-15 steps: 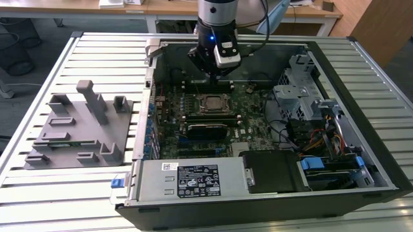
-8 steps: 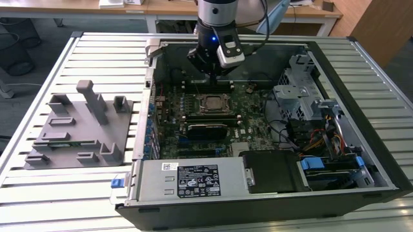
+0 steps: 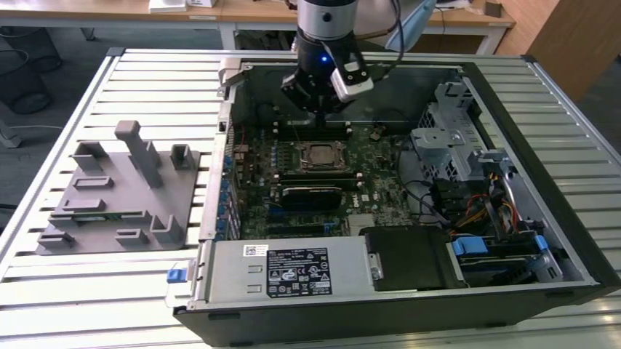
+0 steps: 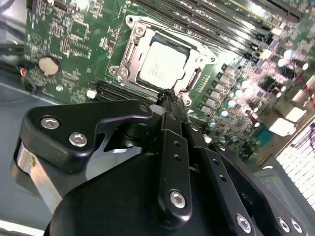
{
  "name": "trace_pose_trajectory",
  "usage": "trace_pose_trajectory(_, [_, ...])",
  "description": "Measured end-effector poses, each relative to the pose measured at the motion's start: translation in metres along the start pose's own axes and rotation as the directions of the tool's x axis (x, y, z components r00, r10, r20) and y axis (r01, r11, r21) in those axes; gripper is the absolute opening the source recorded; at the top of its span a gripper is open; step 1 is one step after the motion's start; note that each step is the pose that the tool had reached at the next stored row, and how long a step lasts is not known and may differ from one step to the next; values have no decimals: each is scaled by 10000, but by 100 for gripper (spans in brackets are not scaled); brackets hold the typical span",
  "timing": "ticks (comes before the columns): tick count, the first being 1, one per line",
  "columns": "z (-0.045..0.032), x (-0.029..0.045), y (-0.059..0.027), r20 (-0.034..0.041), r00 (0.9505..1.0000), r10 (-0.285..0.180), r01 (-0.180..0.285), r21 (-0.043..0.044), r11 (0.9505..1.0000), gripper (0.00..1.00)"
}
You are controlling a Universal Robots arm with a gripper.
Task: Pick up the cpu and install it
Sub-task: 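Install the first cpu locking lever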
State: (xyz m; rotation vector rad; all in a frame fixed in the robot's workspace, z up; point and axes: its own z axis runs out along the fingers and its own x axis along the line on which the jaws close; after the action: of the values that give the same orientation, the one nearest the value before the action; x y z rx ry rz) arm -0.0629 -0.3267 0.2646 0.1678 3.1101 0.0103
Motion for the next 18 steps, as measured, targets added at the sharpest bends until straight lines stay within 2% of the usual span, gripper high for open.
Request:
trace_pose_trajectory(5, [6, 1, -1, -30, 9962, -871, 871, -2, 9962, 11])
trace_pose_trajectory(7, [7, 27, -4, -33, 9951, -991, 991, -5, 9951, 11])
trace_pose_trajectory(9, [6, 84, -9, -33, 9951, -993, 993, -5, 9951, 11])
trace_pose_trajectory(14, [1, 289, -33, -33, 9951, -991, 991, -6, 9951, 11])
trace_pose_trajectory(18, [4, 409, -46, -32, 9951, -991, 991, -6, 9951, 11])
